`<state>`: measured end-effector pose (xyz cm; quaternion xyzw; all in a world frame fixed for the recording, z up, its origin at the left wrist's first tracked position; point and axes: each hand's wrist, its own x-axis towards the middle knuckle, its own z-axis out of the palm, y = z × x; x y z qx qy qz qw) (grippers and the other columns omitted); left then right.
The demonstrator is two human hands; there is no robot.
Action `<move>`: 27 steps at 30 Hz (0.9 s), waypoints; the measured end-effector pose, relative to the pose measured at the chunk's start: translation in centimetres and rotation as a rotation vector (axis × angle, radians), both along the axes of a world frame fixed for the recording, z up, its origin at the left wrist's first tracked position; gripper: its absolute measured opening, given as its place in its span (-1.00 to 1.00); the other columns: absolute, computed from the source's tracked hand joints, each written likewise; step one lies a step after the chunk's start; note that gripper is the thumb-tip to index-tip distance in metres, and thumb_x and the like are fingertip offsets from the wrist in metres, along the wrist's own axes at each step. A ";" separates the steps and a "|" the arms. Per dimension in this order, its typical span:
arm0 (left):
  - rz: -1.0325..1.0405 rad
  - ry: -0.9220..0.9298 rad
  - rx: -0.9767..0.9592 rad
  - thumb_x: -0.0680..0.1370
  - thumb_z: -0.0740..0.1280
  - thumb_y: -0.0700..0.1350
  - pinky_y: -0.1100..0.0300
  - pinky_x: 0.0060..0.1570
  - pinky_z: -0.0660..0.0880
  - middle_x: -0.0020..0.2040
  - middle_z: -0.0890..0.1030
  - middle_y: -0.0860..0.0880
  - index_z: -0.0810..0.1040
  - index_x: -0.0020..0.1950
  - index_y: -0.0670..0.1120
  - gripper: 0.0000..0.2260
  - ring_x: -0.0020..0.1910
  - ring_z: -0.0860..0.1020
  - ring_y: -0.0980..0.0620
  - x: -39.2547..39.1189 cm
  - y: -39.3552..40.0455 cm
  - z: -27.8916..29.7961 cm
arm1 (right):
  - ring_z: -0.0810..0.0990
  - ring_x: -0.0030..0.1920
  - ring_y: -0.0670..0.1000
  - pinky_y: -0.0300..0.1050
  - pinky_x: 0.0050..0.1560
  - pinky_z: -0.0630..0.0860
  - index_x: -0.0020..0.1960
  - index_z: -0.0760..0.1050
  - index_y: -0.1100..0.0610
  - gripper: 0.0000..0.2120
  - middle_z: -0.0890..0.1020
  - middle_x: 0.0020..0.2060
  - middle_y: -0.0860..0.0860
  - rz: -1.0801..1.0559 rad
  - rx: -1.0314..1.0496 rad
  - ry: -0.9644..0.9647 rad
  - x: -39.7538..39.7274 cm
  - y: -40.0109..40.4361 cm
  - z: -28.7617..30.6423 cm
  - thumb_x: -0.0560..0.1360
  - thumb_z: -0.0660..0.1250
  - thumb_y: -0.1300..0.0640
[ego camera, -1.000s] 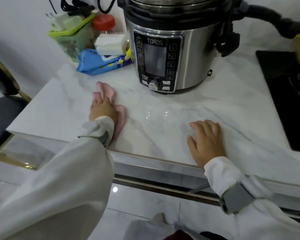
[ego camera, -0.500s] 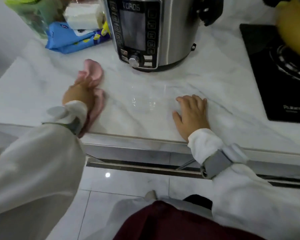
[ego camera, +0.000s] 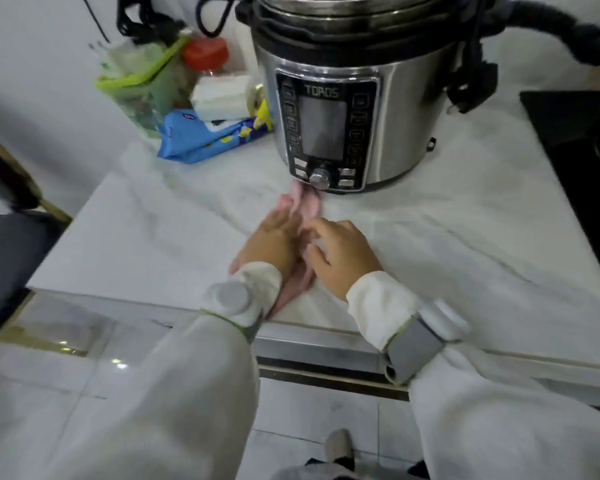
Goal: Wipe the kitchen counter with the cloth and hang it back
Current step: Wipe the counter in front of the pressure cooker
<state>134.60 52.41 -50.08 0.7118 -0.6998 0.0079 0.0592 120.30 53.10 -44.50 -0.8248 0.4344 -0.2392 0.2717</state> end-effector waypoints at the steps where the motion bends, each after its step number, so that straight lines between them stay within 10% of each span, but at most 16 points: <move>1: -0.038 0.045 0.133 0.56 0.06 -0.01 0.19 0.53 -0.01 0.58 0.10 -0.06 0.13 0.56 -0.08 -0.45 0.56 0.05 -0.02 0.4 1.2 1.4 | 0.45 0.05 0.22 0.07 0.08 0.39 0.12 0.45 0.20 -0.76 0.61 -0.04 0.19 -0.007 0.004 -0.020 0.5 -0.1 0.1 0.46 0.20 0.24; 8: 0.607 0.072 0.023 0.52 0.18 0.06 0.00 0.34 0.39 0.54 0.17 0.09 0.19 0.45 0.30 -0.49 0.47 0.27 -0.01 26.5 1.7 -6.3 | 0.51 0.02 0.17 0.14 0.08 0.46 0.03 0.49 0.17 -0.83 0.63 -0.07 0.13 -0.007 0.115 -0.043 2.9 -1.2 -0.1 0.50 0.17 0.21; 11: 0.772 0.101 0.153 0.35 0.09 0.20 -0.01 0.17 0.50 0.45 0.21 0.14 0.42 0.34 0.11 -0.43 0.39 0.28 -0.13 38.2 -0.1 -11.5 | 0.52 0.00 0.13 0.10 0.07 0.48 0.01 0.49 0.14 -0.84 0.62 -0.09 0.09 -0.012 0.166 -0.046 3.3 -1.8 0.1 0.50 0.17 0.19; 16: 0.666 -0.041 0.204 0.57 0.06 0.01 -0.06 0.50 0.04 0.55 0.09 -0.19 0.19 0.52 -0.18 -0.46 0.53 0.00 -0.23 20.4 -3.3 0.5 | 0.50 -0.22 -0.05 -0.19 -0.12 0.44 -0.05 0.52 0.10 -0.88 0.54 -0.30 -0.11 -0.087 0.284 -0.165 3.5 -2.8 0.5 0.48 0.21 0.19; 21: 0.126 -0.120 0.079 0.49 -0.08 0.06 -0.12 0.49 -0.02 0.52 0.06 -0.37 0.10 0.51 -0.34 -0.32 0.52 -0.04 -0.35 5.5 -4.2 0.3 | 0.54 -0.26 0.09 -0.06 -0.14 0.48 -0.15 0.53 0.13 -0.89 0.63 -0.28 0.15 -0.143 0.219 -0.269 2.6 -2.9 0.3 0.46 0.23 0.24; 27: -0.065 0.035 0.166 0.60 0.06 -0.01 0.05 0.50 0.04 0.60 -0.02 -0.07 0.02 0.58 -0.04 -0.44 0.57 -0.02 -0.05 -0.7 -2.2 1.2 | 0.52 -0.30 0.08 -0.02 -0.15 0.49 -0.15 0.53 0.18 -0.90 0.64 -0.29 0.12 -0.159 0.153 -0.227 0.7 -2.8 -0.3 0.45 0.24 0.26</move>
